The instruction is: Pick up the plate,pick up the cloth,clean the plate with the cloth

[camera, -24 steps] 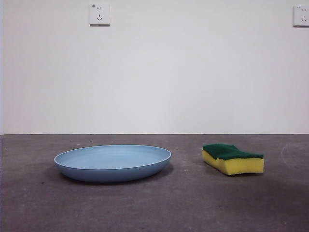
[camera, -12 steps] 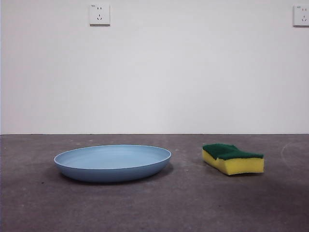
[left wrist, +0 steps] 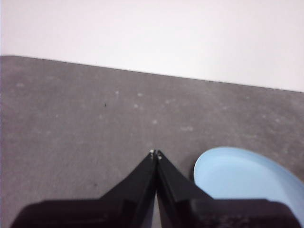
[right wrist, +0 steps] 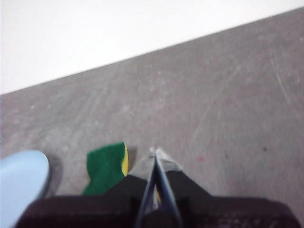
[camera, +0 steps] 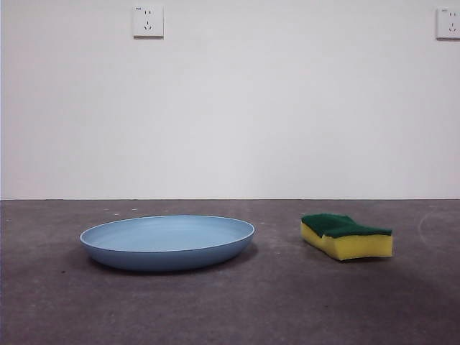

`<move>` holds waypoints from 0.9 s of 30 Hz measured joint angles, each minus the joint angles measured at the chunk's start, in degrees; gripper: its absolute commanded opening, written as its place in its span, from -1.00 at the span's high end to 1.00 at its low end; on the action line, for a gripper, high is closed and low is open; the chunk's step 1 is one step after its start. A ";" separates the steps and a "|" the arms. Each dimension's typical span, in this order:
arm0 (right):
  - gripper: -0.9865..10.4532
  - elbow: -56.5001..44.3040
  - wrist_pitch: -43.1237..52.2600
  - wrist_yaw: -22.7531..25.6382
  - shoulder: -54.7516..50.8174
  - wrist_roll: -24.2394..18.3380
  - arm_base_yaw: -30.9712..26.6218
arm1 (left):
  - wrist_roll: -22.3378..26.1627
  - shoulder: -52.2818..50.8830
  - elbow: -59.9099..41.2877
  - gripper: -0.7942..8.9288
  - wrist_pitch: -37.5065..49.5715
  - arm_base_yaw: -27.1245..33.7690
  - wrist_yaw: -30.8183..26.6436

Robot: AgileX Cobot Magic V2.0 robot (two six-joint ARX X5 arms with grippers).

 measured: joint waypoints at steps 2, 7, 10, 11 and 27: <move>0.85 4.07 -0.02 -0.04 4.20 0.07 0.00 | -0.15 3.65 2.97 0.85 -0.11 0.00 0.00; 0.85 14.67 -2.62 -0.13 14.62 -0.22 0.00 | -0.15 14.08 11.02 0.85 -2.23 0.00 1.75; 0.85 20.74 -5.38 -0.13 20.46 -1.95 0.00 | -0.09 20.65 16.02 0.85 -4.02 0.00 7.39; 0.85 23.37 -6.95 -0.13 22.75 -3.04 0.00 | -0.07 23.47 18.05 0.85 -4.94 0.00 10.29; 0.24 44.57 -26.12 -16.46 46.77 -14.34 0.00 | 2.47 52.22 35.23 0.15 -15.12 -2.08 22.67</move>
